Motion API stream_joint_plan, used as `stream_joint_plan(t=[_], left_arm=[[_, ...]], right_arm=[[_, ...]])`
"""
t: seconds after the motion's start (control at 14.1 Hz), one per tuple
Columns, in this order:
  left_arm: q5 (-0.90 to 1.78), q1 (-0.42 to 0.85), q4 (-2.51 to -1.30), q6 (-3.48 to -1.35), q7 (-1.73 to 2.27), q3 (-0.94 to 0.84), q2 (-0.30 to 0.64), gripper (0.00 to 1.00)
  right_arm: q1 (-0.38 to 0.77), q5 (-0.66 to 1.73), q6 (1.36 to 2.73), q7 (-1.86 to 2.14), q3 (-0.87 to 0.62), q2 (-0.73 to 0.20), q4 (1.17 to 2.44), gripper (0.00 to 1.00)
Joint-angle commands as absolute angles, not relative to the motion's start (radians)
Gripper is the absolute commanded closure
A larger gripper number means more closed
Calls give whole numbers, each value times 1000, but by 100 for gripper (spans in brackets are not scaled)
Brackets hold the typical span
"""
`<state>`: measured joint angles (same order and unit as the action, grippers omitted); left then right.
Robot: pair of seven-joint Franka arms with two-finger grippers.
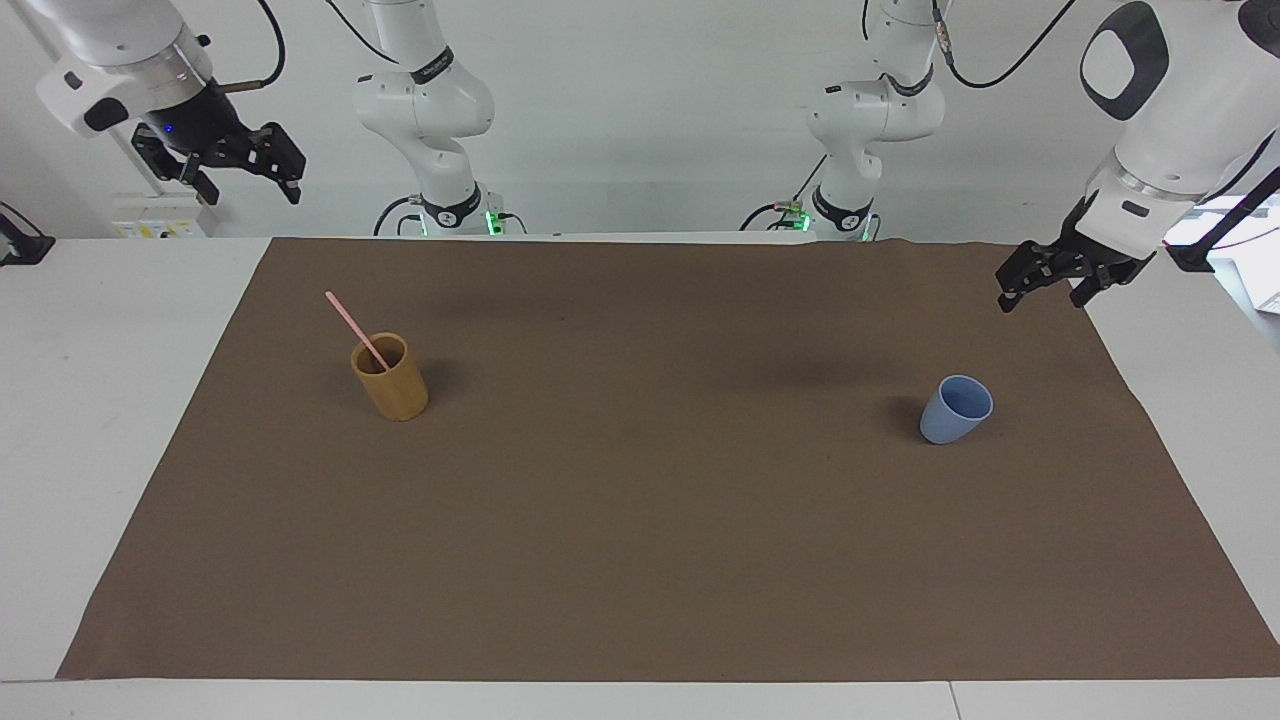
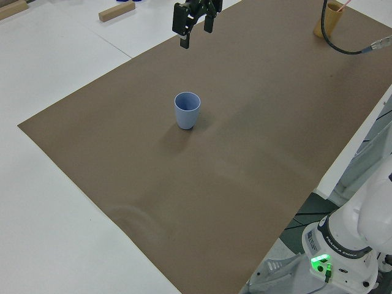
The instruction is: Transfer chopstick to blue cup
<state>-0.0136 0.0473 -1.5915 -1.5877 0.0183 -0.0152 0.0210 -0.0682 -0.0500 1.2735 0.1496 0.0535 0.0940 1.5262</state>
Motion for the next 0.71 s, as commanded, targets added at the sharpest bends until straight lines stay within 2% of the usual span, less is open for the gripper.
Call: stream_joint_plan(t=[0.0, 0.14, 0.35, 0.5, 0.64], left_arm=[[-23, 51, -1614, -1583, 11, -8, -3, 0], [-23, 40, -1635, -1627, 40, -3, -5, 0], [-23, -17, -1840, -1872, 112, -5, -34, 0], [-23, -20, -1954, -2052, 135, -5, -14, 0], [-23, -29, -2044, -2129, 138, -5, 8, 0]], right_arm=[[-72, -31, 1279, 137, 51, 117, 1554, 0], [-72, -31, 1279, 137, 51, 117, 1554, 0], [-72, -31, 1279, 141, 49, 117, 1554, 0], [-71, -29, 1279, 138, 49, 126, 1568, 0], [-72, -19, 1278, 141, 49, 138, 1594, 0]])
